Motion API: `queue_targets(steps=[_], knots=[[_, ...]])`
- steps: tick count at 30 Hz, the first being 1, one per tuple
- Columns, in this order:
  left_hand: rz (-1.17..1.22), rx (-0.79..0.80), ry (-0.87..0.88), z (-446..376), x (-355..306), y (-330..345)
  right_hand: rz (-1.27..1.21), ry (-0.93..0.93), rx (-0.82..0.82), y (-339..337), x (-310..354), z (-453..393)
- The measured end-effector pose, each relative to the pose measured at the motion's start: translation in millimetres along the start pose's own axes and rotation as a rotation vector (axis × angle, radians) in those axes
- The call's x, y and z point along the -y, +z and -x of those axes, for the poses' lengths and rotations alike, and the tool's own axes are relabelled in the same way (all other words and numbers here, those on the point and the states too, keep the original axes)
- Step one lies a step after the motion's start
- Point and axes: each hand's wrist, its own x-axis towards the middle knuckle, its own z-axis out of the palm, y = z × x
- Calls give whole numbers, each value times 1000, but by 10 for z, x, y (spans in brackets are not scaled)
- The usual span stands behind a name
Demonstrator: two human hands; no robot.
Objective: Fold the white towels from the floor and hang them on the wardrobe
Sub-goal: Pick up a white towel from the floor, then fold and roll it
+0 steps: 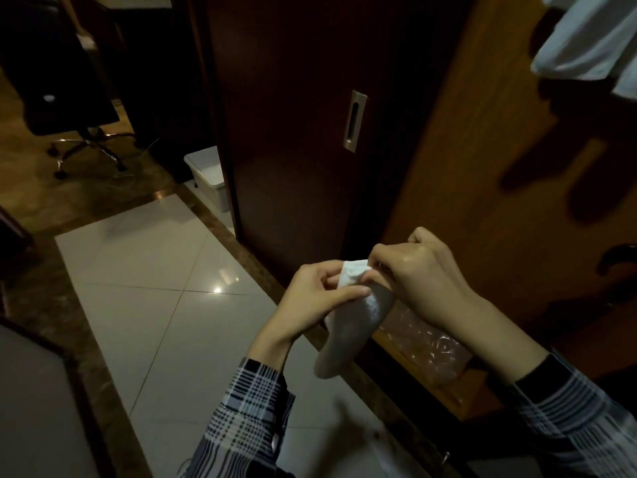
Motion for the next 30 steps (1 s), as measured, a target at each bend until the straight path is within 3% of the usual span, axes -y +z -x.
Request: queue_targets(steps=[3, 5, 9, 15, 21, 25, 30], knots=[[-38, -67, 38, -26, 41, -25, 7, 33, -33, 31, 18, 24], [-41, -127, 47, -45, 63, -39, -62, 172, -24, 73, 41, 55], [3, -153, 72, -47, 77, -34, -737, 566, 48, 115, 72, 117], [-99, -41, 86, -50, 6, -30, -1077, 591, -83, 19, 103, 85], [101, 220, 0, -72, -61, 72, -1335, 601, -94, -115, -14, -123], [135, 205, 3, -118, -111, 106, -1438, 701, -90, -75, -132, -203], [115, 132, -10, -190, -110, 196, -1735, 978, 34, 168, -87, -93]])
